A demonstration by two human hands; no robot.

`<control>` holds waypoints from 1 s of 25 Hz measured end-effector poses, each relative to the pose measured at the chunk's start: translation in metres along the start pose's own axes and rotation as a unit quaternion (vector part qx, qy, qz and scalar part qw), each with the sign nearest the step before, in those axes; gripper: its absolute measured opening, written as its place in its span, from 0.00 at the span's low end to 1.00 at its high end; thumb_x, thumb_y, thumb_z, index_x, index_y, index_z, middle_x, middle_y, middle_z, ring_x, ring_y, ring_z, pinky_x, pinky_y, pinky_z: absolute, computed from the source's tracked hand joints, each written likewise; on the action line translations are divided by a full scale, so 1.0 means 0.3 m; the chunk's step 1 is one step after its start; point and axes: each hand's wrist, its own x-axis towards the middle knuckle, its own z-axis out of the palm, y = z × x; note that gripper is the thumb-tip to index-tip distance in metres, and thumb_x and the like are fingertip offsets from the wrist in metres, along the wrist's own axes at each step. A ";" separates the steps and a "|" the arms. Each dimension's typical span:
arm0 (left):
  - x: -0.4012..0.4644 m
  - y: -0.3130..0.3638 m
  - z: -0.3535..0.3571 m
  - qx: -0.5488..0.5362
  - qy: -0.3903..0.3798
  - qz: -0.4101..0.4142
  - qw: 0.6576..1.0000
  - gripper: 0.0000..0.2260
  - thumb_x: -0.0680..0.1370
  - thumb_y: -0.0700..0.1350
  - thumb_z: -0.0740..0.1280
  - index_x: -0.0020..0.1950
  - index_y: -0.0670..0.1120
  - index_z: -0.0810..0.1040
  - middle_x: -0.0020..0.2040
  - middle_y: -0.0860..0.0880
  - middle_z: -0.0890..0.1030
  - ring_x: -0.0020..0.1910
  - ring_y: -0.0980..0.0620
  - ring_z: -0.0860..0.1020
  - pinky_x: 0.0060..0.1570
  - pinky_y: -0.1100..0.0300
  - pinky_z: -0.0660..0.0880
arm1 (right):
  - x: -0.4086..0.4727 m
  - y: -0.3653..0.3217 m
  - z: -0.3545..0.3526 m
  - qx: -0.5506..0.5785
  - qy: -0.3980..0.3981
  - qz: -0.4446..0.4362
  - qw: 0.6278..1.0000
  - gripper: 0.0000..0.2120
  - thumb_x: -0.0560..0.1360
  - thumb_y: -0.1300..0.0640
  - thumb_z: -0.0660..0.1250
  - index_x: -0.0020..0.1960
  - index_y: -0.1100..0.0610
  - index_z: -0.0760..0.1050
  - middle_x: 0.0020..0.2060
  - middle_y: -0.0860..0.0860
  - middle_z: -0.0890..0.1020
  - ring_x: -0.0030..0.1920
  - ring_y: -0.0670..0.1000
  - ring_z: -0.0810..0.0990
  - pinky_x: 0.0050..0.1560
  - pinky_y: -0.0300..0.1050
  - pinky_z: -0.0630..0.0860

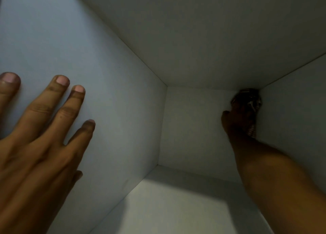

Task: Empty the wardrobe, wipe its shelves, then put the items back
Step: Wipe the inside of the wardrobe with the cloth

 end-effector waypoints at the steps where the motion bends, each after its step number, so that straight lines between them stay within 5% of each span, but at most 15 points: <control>1: 0.002 0.004 -0.002 -0.003 -0.002 0.002 1.000 0.45 0.57 0.50 0.75 0.69 0.32 0.65 0.79 0.29 0.50 0.78 0.26 0.47 0.64 0.19 0.54 | -0.018 -0.020 0.023 0.013 0.005 -0.004 1.000 0.34 0.79 0.53 0.61 0.80 0.58 0.53 0.79 0.61 0.56 0.77 0.66 0.53 0.75 0.66 0.50; 4: 0.008 0.000 -0.001 -0.023 -0.025 0.013 0.999 0.41 0.62 0.53 0.65 0.69 0.30 0.69 0.79 0.29 0.50 0.78 0.27 0.46 0.65 0.19 0.54 | -0.121 -0.190 0.138 -0.020 -0.011 -0.150 0.988 0.35 0.78 0.53 0.62 0.81 0.57 0.52 0.80 0.60 0.54 0.79 0.64 0.50 0.77 0.62 0.46; 7: 0.005 0.014 -0.012 -0.014 -0.027 0.011 0.999 0.40 0.63 0.57 0.59 0.66 0.29 0.71 0.79 0.29 0.50 0.78 0.28 0.45 0.66 0.20 0.54 | -0.290 -0.379 0.275 -0.107 -0.142 -0.361 0.916 0.34 0.79 0.54 0.59 0.82 0.53 0.50 0.81 0.56 0.49 0.80 0.62 0.47 0.77 0.63 0.47; 9: -0.001 0.013 -0.021 -0.012 -0.014 0.010 1.000 0.40 0.64 0.57 0.59 0.67 0.29 0.72 0.79 0.30 0.50 0.79 0.29 0.45 0.66 0.21 0.55 | -0.379 -0.446 0.316 -0.137 -0.204 -0.387 0.889 0.32 0.80 0.56 0.58 0.82 0.53 0.51 0.81 0.54 0.50 0.80 0.60 0.48 0.77 0.65 0.46; 13: -0.002 0.013 -0.034 0.000 -0.009 -0.007 1.000 0.41 0.61 0.50 0.72 0.69 0.30 0.70 0.79 0.30 0.51 0.79 0.30 0.44 0.66 0.21 0.55 | -0.366 -0.315 0.317 -0.083 -0.130 -0.303 0.940 0.30 0.78 0.56 0.61 0.79 0.50 0.60 0.79 0.54 0.57 0.78 0.60 0.54 0.76 0.66 0.48; 15: 0.001 0.020 -0.044 0.006 -0.011 -0.016 1.000 0.42 0.59 0.49 0.74 0.68 0.29 0.70 0.79 0.29 0.51 0.79 0.30 0.44 0.67 0.22 0.55 | -0.309 -0.150 0.269 0.005 -0.030 -0.134 0.991 0.29 0.78 0.52 0.63 0.78 0.52 0.62 0.77 0.59 0.62 0.77 0.63 0.58 0.75 0.67 0.51; 18: 0.004 0.030 -0.055 0.003 -0.037 -0.031 0.999 0.49 0.51 0.47 0.82 0.66 0.27 0.72 0.78 0.28 0.52 0.79 0.30 0.44 0.67 0.22 0.54 | -0.272 0.014 0.155 0.069 0.024 0.104 0.992 0.31 0.82 0.46 0.58 0.81 0.52 0.52 0.80 0.59 0.53 0.78 0.66 0.52 0.73 0.70 0.49; 20: 0.004 0.034 -0.057 -0.008 -0.046 -0.036 0.998 0.51 0.49 0.46 0.83 0.67 0.27 0.70 0.78 0.28 0.52 0.79 0.30 0.44 0.67 0.22 0.54 | -0.293 0.004 0.152 0.056 0.009 0.122 0.991 0.32 0.82 0.46 0.57 0.81 0.54 0.50 0.80 0.60 0.52 0.77 0.68 0.53 0.71 0.73 0.51; 23: 0.004 0.036 -0.069 -0.004 -0.055 -0.033 0.998 0.48 0.52 0.47 0.81 0.67 0.29 0.71 0.79 0.29 0.52 0.79 0.31 0.44 0.68 0.23 0.54 | -0.409 -0.130 0.230 -0.031 -0.028 -0.053 0.998 0.29 0.79 0.49 0.61 0.77 0.58 0.63 0.75 0.64 0.64 0.73 0.71 0.64 0.65 0.72 0.64; 25: 0.001 0.039 -0.077 0.010 -0.048 -0.028 0.998 0.43 0.58 0.47 0.77 0.69 0.29 0.70 0.79 0.29 0.51 0.79 0.30 0.44 0.69 0.24 0.54 | -0.516 -0.220 0.355 -0.113 -0.144 -0.293 0.938 0.27 0.80 0.51 0.60 0.78 0.54 0.62 0.78 0.60 0.60 0.77 0.66 0.58 0.70 0.69 0.59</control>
